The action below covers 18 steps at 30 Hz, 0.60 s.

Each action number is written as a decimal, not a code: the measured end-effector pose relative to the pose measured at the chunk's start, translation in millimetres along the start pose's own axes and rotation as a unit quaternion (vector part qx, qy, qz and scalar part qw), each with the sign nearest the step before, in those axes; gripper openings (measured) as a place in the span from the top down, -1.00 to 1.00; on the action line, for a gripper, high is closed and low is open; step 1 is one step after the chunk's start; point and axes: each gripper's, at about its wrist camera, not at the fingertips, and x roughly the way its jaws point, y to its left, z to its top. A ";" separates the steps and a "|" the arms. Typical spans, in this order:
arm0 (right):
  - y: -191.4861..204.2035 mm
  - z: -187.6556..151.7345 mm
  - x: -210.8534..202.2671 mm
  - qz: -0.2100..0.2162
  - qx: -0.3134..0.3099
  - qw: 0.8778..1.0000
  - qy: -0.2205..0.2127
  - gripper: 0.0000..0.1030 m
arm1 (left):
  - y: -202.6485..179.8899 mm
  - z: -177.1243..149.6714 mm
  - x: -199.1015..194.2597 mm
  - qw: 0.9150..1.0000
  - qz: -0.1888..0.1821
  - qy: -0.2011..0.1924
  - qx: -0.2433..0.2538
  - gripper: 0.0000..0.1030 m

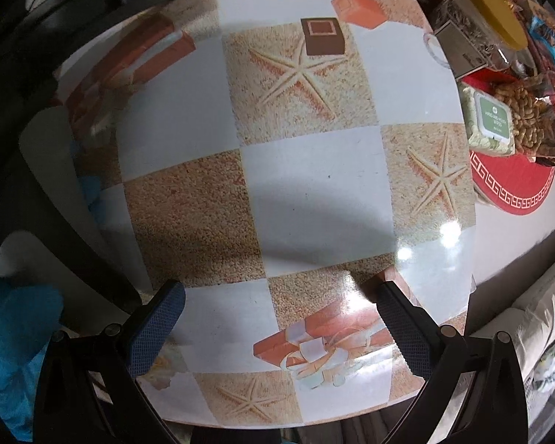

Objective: Organize snacks
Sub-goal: 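Move the left tool to the clear bag while the right tool reaches the yellow cracker pack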

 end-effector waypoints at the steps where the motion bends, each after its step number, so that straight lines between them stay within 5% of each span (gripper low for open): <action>1: 0.3 0.2 0.0 0.000 0.000 1.000 0.000 -1.00 | -0.4 1.6 1.6 1.000 -0.002 0.009 0.007 -1.00; 7: 5.5 -8.7 -2.4 -0.005 -0.009 1.000 -0.016 -1.00 | 2.9 20.1 11.1 0.988 -0.043 0.124 0.077 -1.00; 11: 6.7 -17.5 -4.1 -0.003 -0.010 0.999 -0.030 -1.00 | 1.9 26.3 6.5 0.970 -0.085 0.200 0.107 -1.00; 15: 9.9 -23.2 -8.0 0.004 -0.010 1.000 -0.017 -1.00 | 42.4 30.3 -48.8 0.971 -0.123 0.170 0.116 -1.00; 18: 14.3 -12.1 -12.9 -0.045 0.016 0.999 -0.016 -1.00 | 85.3 14.9 -78.2 0.968 -0.119 0.181 0.123 -1.00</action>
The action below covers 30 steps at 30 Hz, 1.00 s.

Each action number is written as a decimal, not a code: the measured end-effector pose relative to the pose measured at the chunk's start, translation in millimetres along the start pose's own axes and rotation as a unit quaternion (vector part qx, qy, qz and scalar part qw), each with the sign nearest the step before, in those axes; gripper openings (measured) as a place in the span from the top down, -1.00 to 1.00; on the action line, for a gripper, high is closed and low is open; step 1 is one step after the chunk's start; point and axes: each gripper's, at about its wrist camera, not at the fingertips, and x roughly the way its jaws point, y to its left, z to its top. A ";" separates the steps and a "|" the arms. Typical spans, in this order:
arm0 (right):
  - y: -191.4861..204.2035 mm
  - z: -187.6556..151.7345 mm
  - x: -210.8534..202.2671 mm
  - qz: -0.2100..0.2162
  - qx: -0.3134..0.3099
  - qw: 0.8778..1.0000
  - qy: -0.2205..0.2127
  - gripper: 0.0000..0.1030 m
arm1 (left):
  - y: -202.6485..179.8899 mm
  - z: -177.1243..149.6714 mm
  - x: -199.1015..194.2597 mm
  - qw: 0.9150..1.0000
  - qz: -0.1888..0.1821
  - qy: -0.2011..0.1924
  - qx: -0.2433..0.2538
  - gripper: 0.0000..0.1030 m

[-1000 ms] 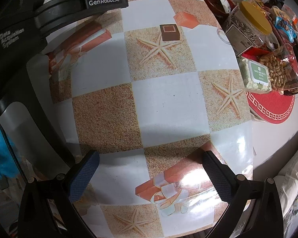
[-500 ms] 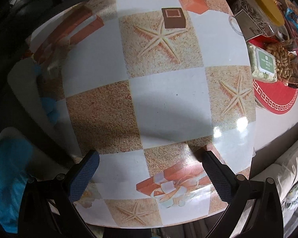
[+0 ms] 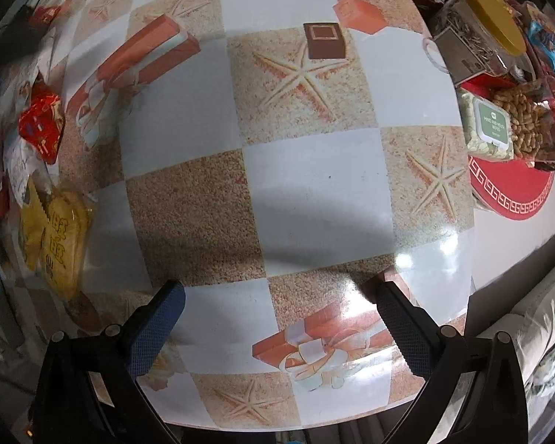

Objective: Organize snacks
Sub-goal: 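Move the left tool to the clear bag while the right tool reaches the yellow cracker pack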

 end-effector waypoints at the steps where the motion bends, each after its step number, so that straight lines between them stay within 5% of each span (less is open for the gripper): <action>1: -2.2 5.0 -0.9 -0.020 0.009 1.000 -0.001 -1.00 | 15.2 -16.5 -5.2 1.000 0.003 0.015 -0.007 -1.00; 6: 14.9 -6.5 -24.9 0.030 0.018 0.999 -0.006 -1.00 | 83.9 -91.3 4.3 0.990 -0.016 0.118 -0.082 -1.00; 12: 53.2 -24.6 -34.9 0.070 0.009 0.997 0.017 -1.00 | 121.3 -130.6 27.0 0.978 -0.020 0.156 -0.135 -0.99; 22: 117.4 -48.0 -43.3 0.067 -0.004 0.997 0.047 -1.00 | 161.2 -145.8 41.3 0.972 -0.004 0.160 -0.173 -0.99; 30: 116.1 -50.0 -44.0 0.059 -0.005 0.997 0.057 -1.00 | 168.4 -123.0 68.3 0.964 0.001 0.173 -0.201 -0.99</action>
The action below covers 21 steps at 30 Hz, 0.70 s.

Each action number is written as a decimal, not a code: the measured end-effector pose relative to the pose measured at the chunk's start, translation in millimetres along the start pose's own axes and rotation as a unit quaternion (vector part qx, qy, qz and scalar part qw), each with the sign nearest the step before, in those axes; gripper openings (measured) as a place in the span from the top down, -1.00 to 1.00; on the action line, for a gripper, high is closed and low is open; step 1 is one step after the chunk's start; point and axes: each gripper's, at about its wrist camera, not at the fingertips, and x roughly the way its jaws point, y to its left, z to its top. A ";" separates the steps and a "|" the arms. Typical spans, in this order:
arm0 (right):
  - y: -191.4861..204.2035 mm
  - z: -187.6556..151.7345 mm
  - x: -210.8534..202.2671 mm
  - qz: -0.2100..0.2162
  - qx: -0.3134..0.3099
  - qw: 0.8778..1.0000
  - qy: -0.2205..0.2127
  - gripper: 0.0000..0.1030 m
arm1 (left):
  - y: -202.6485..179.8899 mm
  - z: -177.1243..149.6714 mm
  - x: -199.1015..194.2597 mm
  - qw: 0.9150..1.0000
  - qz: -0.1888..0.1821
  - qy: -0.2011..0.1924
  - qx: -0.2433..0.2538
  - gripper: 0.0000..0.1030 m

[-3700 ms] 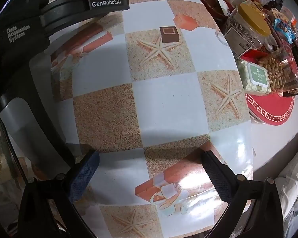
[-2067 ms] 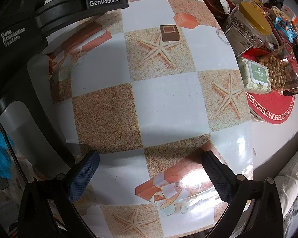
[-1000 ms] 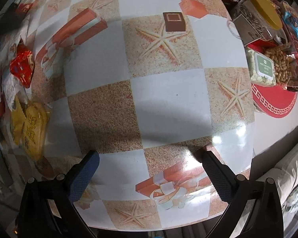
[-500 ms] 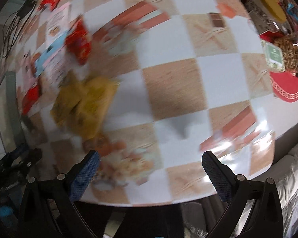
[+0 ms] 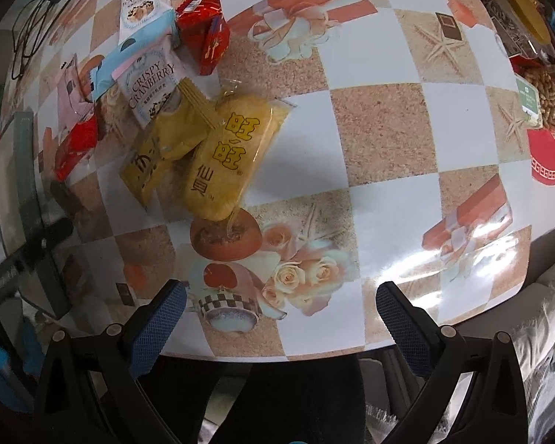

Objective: Organize snacks
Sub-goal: 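Move the left tool to the clear bag while the right tool reaches the yellow cracker pack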

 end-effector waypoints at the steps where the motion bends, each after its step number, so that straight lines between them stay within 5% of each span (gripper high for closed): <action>1: 2.4 -0.7 0.1 -0.001 0.002 1.000 -0.001 -1.00 | -3.1 15.8 -6.8 1.000 0.008 0.006 -0.003 -0.99; 7: -6.5 -8.0 -2.1 0.004 0.009 1.000 0.007 -1.00 | 27.3 35.9 0.0 0.998 0.064 0.012 0.011 -1.00; 12: -12.0 2.1 12.9 0.004 0.025 0.999 0.023 -1.00 | 47.5 35.5 12.1 0.998 0.062 0.011 0.009 -1.00; 21: -4.2 30.8 35.5 0.000 0.051 0.998 0.019 -1.00 | 21.3 51.3 25.4 0.998 0.065 0.006 0.017 -1.00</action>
